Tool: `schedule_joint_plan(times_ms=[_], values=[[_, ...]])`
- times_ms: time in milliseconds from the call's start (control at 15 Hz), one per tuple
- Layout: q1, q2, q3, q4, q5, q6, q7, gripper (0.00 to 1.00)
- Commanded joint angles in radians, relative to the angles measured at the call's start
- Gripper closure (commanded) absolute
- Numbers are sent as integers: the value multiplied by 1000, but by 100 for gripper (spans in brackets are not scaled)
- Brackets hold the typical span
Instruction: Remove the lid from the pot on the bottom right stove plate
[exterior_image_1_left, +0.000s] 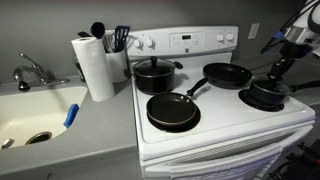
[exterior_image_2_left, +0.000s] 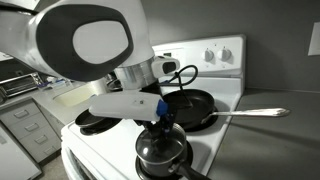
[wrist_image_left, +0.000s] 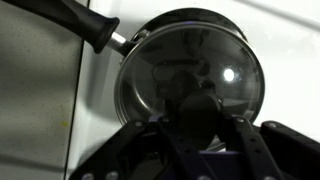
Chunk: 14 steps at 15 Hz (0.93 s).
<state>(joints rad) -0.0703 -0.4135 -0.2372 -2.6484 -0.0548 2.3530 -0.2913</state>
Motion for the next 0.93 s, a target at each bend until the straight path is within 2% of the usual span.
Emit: schedule_joint_plan(times_ms=[0,867], values=[[-23,-8,26,-2,-18,-11,4,85],[-21,-4,49,25,-74,-31,1,85]])
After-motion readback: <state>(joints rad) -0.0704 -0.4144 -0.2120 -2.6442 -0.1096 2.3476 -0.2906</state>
